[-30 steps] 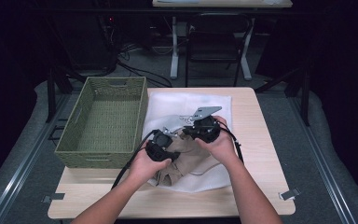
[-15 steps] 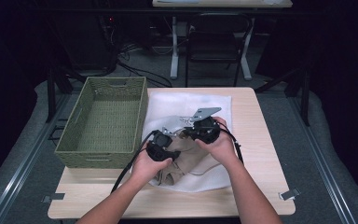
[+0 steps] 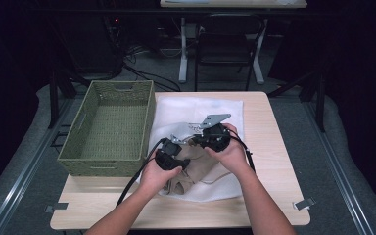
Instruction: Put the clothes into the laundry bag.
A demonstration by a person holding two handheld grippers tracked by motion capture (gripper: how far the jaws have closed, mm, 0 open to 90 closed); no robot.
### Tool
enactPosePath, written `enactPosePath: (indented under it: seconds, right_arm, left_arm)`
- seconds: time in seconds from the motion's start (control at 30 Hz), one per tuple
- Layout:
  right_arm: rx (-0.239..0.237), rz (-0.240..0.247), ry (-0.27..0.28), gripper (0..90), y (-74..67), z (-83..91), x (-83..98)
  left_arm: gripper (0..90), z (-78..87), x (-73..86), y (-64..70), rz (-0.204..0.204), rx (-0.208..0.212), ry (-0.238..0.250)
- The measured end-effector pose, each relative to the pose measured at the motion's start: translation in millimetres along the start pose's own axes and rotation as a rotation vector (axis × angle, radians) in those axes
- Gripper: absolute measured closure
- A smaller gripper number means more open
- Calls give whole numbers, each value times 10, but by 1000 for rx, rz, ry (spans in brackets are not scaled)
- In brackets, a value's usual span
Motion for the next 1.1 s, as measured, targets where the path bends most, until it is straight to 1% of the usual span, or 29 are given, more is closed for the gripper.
enactPosePath:
  seconds: [0.03, 0.2, 0.33, 0.4, 0.43, 0.5, 0.53, 0.57, 0.6, 0.67, 0.77, 0.8, 0.9, 1.0, 1.03, 1.1]
  right_arm:
    - [0, -2, -2, 878, -4, -1, 1]
    - [2, 0, -4, 878, -3, -6, 4]
    - [3, -1, -4, 877, -6, -6, 4]
    - [4, 3, -4, 878, -5, -7, 3]
    - [3, 2, -4, 877, -6, -7, 4]
    - [4, 4, -4, 877, -6, -7, 3]
    - [4, 3, -4, 877, -6, -7, 3]
    - [4, 5, -4, 877, -5, -7, 3]
    - [3, 3, -4, 877, -7, -8, 4]
    - [3, 4, -4, 877, -8, -9, 3]
    - [4, 3, -2, 877, -5, -8, 1]
    - [3, 1, -3, 877, -6, -7, 2]
    - [4, 4, -3, 877, -5, -8, 2]
    - [3, 4, -3, 877, -7, -10, 1]
    - [3, 4, -4, 877, -8, -11, 2]
    - [3, 3, -4, 877, -8, -11, 2]
  left_arm:
    - [542, -5, 1, -5, 7, -3, -1]
    - [520, -32, 0, -4, -3, -5, -4]
    - [500, -41, 3, -23, -5, -29, -6]
    - [494, -45, 5, -21, -6, -23, -8]
    - [490, -49, 8, -22, -1, -27, -9]
    - [476, -56, 6, -19, 24, -21, -5]
    - [469, -56, 9, -14, 27, -15, -9]
    - [462, -55, 12, -20, 22, -16, -13]
    - [456, -57, 12, -17, 28, -16, -13]
    - [451, -57, 13, -21, 29, -19, -13]
    - [449, -58, 7, -24, 23, -17, -5]
    - [449, -58, 9, -29, 15, -14, -10]
    - [448, -57, 10, -28, 10, -5, -9]
    - [435, -59, 20, -23, 12, -6, -21]
    - [434, -57, 23, -28, 4, -6, -27]
    - [428, -58, 27, -25, 0, -5, -35]
Point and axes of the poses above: each handheld gripper's, and its own axes: z roughly backward along the jaws, x roughly out of its underside, y roughly to its right, the point moved 10 cm from there along -z, roughly forward along the jaws, and after that the axes turned 6 degrees about -y, right-handed, at the moved point
